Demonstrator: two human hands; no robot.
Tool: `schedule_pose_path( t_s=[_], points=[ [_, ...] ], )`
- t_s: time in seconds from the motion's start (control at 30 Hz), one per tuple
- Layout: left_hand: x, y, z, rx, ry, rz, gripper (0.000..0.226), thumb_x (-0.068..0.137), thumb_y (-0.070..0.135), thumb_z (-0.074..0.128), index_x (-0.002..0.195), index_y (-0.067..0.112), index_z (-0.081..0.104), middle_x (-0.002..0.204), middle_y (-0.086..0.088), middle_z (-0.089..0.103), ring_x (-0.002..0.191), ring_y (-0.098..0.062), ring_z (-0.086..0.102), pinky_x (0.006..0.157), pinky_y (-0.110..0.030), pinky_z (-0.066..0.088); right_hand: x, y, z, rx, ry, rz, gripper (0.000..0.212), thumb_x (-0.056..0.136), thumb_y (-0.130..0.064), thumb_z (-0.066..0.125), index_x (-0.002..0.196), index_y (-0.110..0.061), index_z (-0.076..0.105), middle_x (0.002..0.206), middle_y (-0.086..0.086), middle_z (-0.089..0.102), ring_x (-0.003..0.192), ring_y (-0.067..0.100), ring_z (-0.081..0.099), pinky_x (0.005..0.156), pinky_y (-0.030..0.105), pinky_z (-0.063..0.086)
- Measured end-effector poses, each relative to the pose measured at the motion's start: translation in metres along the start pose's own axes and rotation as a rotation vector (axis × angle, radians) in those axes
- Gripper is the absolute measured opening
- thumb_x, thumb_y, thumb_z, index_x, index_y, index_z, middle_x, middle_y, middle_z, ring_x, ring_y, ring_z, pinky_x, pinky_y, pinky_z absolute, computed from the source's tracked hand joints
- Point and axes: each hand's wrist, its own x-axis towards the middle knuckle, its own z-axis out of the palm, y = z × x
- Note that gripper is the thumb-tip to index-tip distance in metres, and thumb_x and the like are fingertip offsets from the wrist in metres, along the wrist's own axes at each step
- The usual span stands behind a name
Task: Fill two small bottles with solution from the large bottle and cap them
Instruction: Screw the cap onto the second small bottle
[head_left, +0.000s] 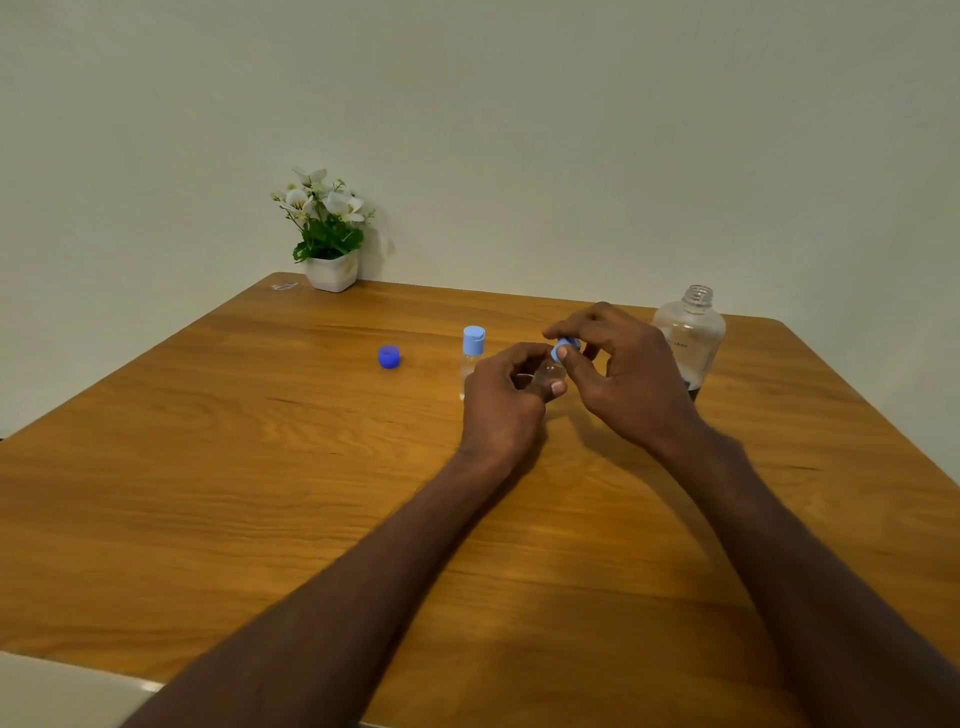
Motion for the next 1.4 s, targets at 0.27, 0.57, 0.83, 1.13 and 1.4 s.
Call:
schedule_pose_path(
  t_s=[0.27, 0.57, 0.83, 1.13, 1.4],
  points=[
    [-0.0012, 0.0006, 0.0007, 0.017, 0.005, 0.018, 0.041, 0.090, 0.003, 0.075, 0.129, 0.014, 0.070, 0.123, 0.000, 0.073, 0.116, -0.014, 0.066, 0.104, -0.039, 0.054, 0.0004, 0.0032, 0.0013, -0.055, 0.003, 0.021, 0.034, 0.098, -0.029, 0.070, 0.129, -0.017, 0.072, 0.119, 0.003, 0.068, 0.094, 0.012, 0.056, 0.073, 0.018, 0.039],
    [-0.0005, 0.0004, 0.0005, 0.023, 0.006, 0.025, 0.040, 0.089, 0.002, 0.075, 0.127, 0.014, 0.070, 0.122, 0.001, 0.074, 0.114, -0.013, 0.066, 0.102, -0.036, 0.054, -0.0001, 0.0043, 0.0000, -0.050, 0.015, 0.019, 0.031, 0.096, -0.031, 0.072, 0.125, -0.017, 0.071, 0.119, -0.001, 0.070, 0.092, 0.012, 0.060, 0.078, 0.024, 0.046],
    [-0.0005, -0.0001, 0.0002, 0.026, 0.003, 0.032, 0.040, 0.089, 0.003, 0.076, 0.127, 0.014, 0.071, 0.122, 0.000, 0.074, 0.114, -0.013, 0.067, 0.101, -0.035, 0.055, 0.0007, 0.0062, 0.0007, -0.034, 0.023, 0.020, 0.029, 0.095, -0.028, 0.074, 0.122, -0.016, 0.072, 0.116, 0.000, 0.070, 0.091, 0.013, 0.061, 0.080, 0.032, 0.056],
    [0.0001, -0.0012, 0.0005, 0.017, 0.009, 0.031, 0.041, 0.089, 0.003, 0.076, 0.128, 0.013, 0.070, 0.122, -0.001, 0.074, 0.114, -0.014, 0.067, 0.102, -0.034, 0.054, 0.0000, 0.0072, 0.0019, -0.037, 0.020, 0.011, 0.032, 0.097, -0.030, 0.071, 0.126, -0.018, 0.070, 0.119, 0.000, 0.070, 0.091, 0.013, 0.061, 0.079, 0.033, 0.057],
    [0.0009, -0.0018, 0.0009, 0.012, 0.013, 0.029, 0.040, 0.089, 0.006, 0.077, 0.127, 0.015, 0.070, 0.120, 0.001, 0.074, 0.111, -0.012, 0.067, 0.098, -0.031, 0.053, 0.0015, 0.0076, 0.0019, -0.042, 0.053, -0.001, 0.027, 0.097, -0.029, 0.071, 0.121, -0.019, 0.073, 0.113, -0.001, 0.069, 0.084, 0.011, 0.060, 0.070, 0.026, 0.051]
  ],
)
